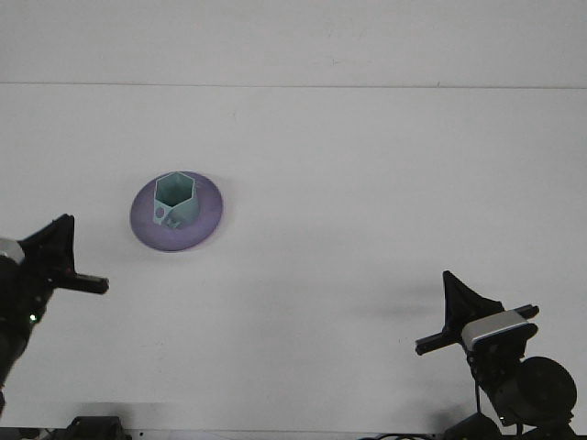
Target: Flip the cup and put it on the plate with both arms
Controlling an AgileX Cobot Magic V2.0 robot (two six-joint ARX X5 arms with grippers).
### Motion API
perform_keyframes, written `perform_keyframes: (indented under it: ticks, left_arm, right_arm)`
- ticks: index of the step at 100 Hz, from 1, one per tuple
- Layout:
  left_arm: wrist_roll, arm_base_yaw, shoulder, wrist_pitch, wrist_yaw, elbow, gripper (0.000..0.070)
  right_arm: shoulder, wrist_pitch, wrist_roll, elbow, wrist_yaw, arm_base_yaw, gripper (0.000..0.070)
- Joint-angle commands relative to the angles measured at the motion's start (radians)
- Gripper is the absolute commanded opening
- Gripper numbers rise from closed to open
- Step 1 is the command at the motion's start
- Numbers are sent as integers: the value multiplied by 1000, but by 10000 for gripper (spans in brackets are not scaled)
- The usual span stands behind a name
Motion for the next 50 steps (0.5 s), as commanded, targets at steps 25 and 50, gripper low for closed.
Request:
perform_keyframes:
  ticks: [25,50]
  left_arm:
    - [-106,-3,-483,279,15,-666,12]
    - [-181,-4,-582,295,15,-700,15]
  right_arm:
    - [-31,105,-22,-115,-41,6,0]
    - [-31,88,-21,-115,-40,5,0]
